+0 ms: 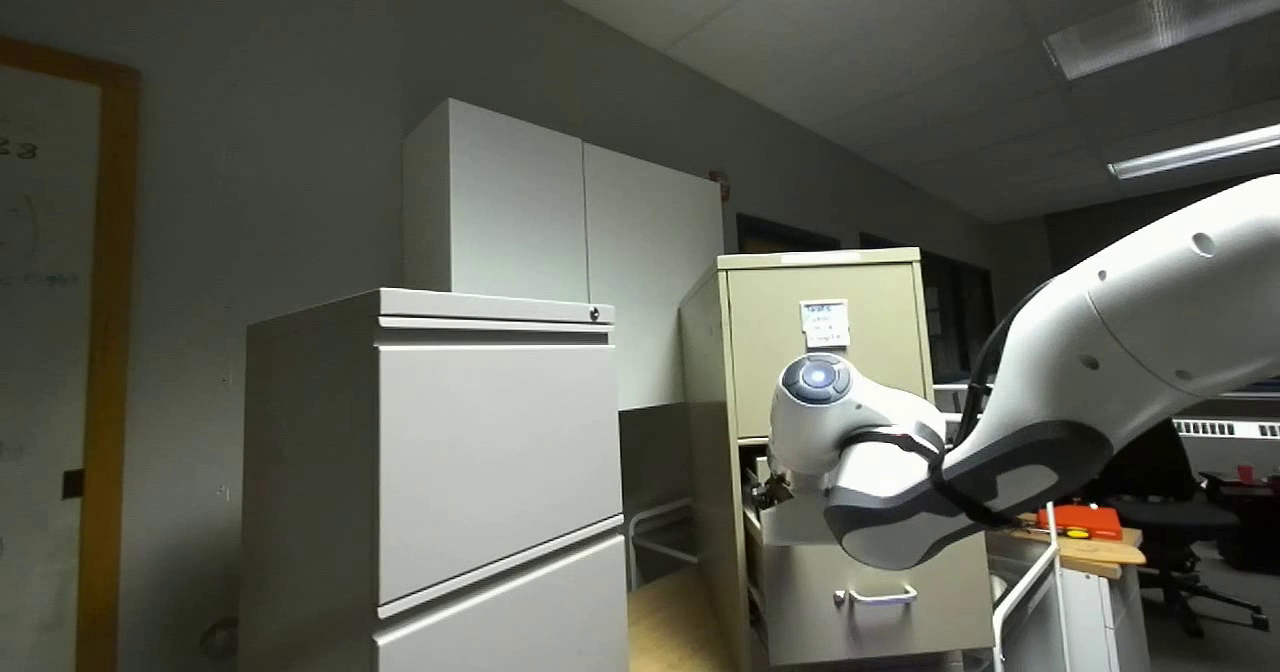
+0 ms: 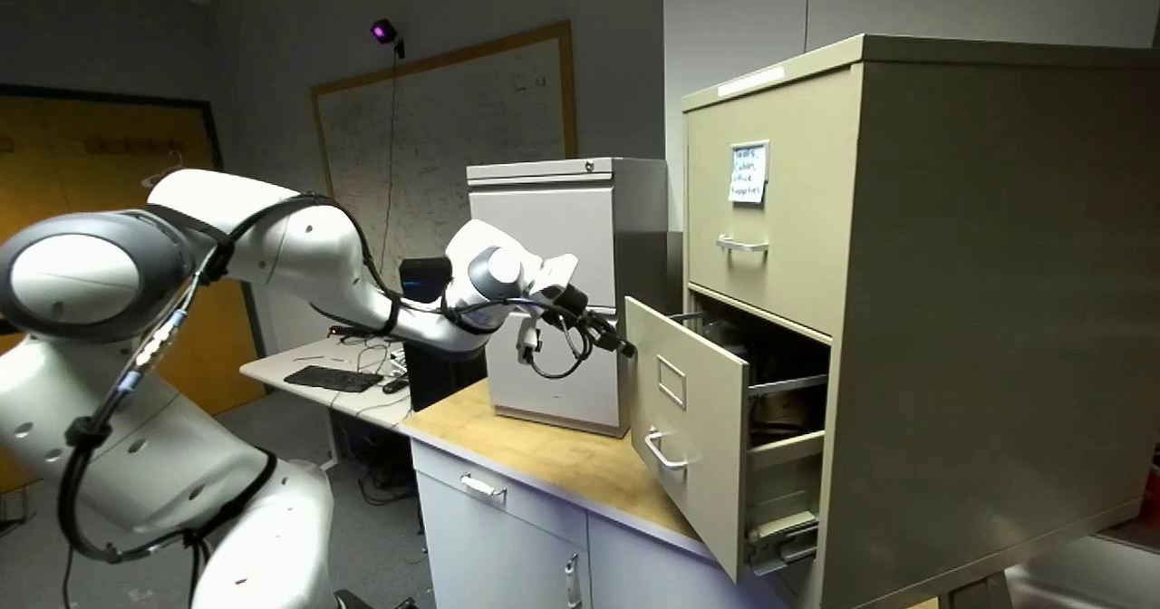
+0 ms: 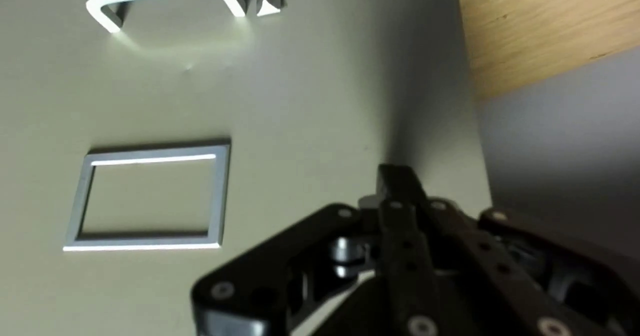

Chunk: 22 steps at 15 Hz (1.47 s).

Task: Close the bottom drawer

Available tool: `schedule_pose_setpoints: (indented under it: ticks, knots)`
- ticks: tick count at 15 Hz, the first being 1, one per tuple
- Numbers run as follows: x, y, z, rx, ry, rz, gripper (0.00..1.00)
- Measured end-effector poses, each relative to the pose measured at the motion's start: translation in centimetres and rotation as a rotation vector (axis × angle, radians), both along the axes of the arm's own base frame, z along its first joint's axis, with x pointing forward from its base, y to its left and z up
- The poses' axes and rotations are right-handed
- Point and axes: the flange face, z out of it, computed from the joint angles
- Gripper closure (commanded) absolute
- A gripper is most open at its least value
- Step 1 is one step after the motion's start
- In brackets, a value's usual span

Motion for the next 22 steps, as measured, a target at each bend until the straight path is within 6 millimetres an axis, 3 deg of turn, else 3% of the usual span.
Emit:
schedule_pose_setpoints:
  ticks: [9, 22]
  knots:
    - [3.8, 0.4, -1.8, -0.087, -0.025, -0.106, 1.0]
    - [12.4, 0.9, -3.2, -0.092, 0.06, -0.362, 1.0]
